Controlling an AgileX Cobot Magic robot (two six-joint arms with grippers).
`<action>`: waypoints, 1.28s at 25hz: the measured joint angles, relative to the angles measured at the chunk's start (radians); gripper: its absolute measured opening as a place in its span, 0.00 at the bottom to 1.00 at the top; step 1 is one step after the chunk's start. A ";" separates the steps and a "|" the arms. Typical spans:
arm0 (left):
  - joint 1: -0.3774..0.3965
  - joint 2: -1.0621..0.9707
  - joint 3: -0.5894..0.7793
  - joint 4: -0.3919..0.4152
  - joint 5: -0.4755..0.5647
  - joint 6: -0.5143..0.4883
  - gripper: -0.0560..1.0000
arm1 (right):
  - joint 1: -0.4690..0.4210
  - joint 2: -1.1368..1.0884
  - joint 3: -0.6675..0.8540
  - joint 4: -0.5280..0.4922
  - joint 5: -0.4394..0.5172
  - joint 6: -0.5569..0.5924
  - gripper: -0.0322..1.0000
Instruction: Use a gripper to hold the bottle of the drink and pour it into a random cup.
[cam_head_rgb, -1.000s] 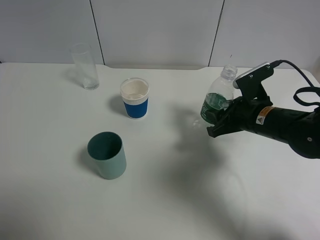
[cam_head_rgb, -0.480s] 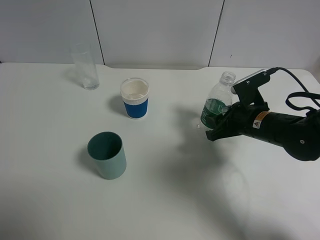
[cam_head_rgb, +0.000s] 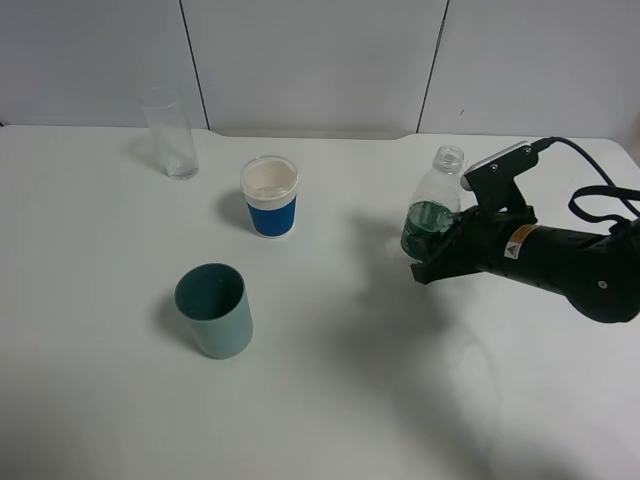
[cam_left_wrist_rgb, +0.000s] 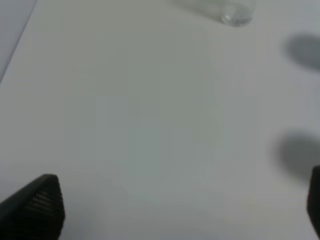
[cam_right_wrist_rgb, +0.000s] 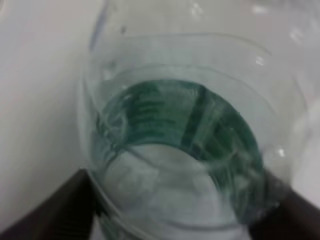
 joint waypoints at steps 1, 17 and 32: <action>0.000 0.000 0.000 0.000 0.000 0.000 0.98 | 0.000 0.000 0.000 0.000 -0.001 0.002 0.75; 0.000 0.000 0.000 0.000 0.000 0.000 0.98 | 0.000 -0.025 0.000 -0.018 0.027 0.019 0.94; 0.000 0.000 0.000 0.000 0.000 0.000 0.98 | 0.000 -0.467 0.004 -0.045 0.273 0.045 0.94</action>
